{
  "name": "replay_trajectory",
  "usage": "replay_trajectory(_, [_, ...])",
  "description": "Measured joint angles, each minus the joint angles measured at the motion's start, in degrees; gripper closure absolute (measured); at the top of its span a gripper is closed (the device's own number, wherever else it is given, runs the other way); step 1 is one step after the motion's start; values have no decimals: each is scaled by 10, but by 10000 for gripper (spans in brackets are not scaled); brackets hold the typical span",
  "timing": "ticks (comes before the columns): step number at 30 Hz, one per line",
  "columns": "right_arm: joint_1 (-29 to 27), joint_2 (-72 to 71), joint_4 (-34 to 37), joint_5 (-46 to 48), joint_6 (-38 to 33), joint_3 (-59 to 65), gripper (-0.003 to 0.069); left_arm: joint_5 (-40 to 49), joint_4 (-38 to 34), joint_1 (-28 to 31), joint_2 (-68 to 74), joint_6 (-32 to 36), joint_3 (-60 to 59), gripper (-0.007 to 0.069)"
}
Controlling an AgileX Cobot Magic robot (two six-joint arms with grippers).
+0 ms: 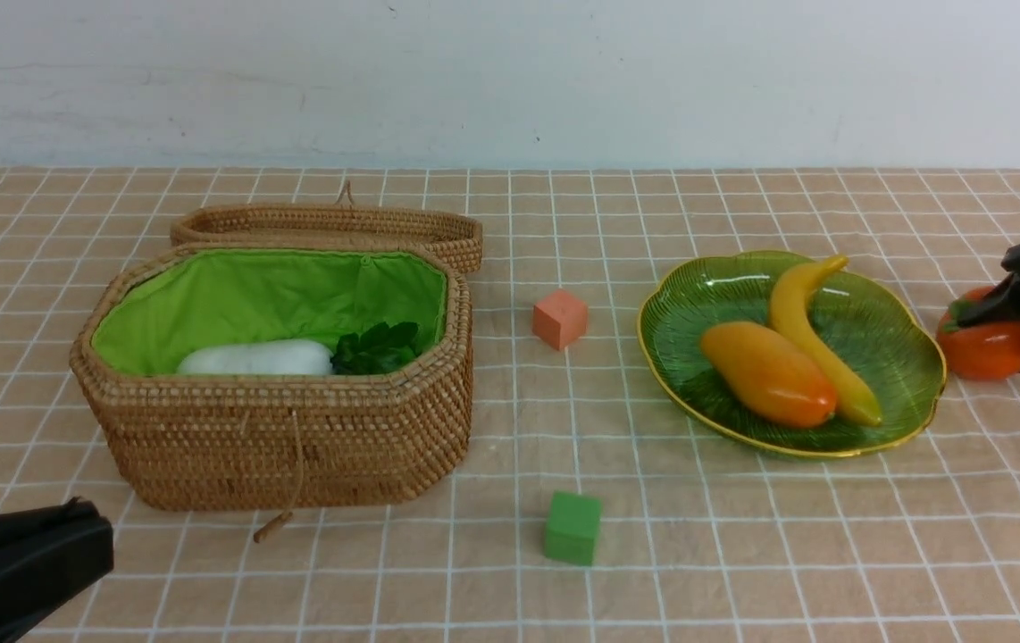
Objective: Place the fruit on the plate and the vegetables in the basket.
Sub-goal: Grab a tomato with your right arm and place it on the plate on the right.
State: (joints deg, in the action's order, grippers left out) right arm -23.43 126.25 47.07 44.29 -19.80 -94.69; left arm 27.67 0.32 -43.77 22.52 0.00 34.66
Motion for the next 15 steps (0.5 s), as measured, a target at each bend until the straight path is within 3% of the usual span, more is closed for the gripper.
replay_trajectory(9, [7,-98,-46,36,8,2,153,-3,-3,0,0,0,0,636])
replay_trajectory(15, [75,-162,-85,72,14,-1,153,-17,-3,0,0,0,0,634])
